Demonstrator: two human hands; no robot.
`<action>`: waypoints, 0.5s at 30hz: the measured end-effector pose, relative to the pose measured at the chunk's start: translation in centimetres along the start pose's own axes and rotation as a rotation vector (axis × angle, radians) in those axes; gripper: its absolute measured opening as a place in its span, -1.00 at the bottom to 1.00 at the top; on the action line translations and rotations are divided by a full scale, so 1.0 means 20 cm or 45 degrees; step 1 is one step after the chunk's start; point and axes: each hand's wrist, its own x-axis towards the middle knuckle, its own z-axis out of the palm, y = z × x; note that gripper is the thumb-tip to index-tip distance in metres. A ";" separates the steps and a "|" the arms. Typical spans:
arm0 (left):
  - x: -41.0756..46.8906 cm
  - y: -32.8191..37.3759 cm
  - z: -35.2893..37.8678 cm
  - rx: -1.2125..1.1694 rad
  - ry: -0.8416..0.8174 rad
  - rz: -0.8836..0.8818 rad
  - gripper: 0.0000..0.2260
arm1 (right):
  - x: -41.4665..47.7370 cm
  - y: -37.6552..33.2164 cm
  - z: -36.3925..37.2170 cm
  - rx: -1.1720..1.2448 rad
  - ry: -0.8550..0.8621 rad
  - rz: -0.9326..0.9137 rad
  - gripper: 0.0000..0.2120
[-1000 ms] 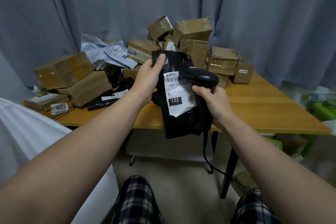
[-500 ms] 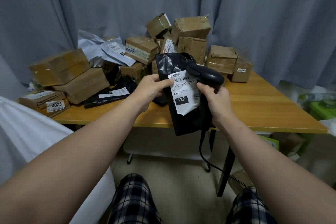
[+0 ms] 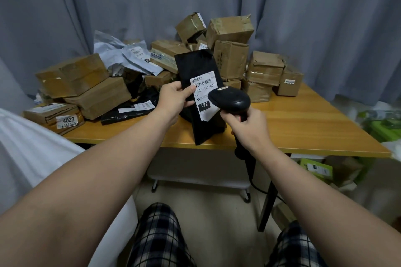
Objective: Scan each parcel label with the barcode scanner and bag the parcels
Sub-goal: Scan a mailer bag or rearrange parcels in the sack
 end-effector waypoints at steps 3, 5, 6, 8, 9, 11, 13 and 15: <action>0.02 -0.01 -0.01 -0.032 0.015 -0.021 -0.82 | -0.02 0.01 0.02 -0.036 0.013 -0.023 -0.62; 0.03 -0.01 -0.01 -0.025 0.022 -0.022 -0.77 | -0.03 0.01 0.03 -0.034 0.015 -0.034 -0.62; 0.03 -0.01 -0.01 -0.020 0.025 -0.022 -0.76 | -0.02 0.01 0.03 -0.035 0.024 -0.041 -0.62; 0.03 -0.01 0.00 -0.019 0.033 -0.020 -0.76 | -0.02 0.01 0.03 -0.047 0.048 -0.066 -0.61; 0.03 -0.01 0.00 -0.020 0.037 -0.018 -0.75 | -0.01 0.01 0.03 -0.057 0.054 -0.086 -0.60; 0.03 -0.01 0.00 -0.013 0.038 -0.014 -0.75 | -0.01 0.00 0.03 -0.068 0.048 -0.112 -0.60; 0.03 -0.01 0.00 -0.010 0.036 -0.012 -0.77 | -0.01 0.00 0.03 -0.053 0.043 -0.115 -0.56; 0.03 -0.01 0.00 -0.014 0.037 -0.010 -0.78 | -0.01 0.00 0.02 -0.041 0.043 -0.115 -0.53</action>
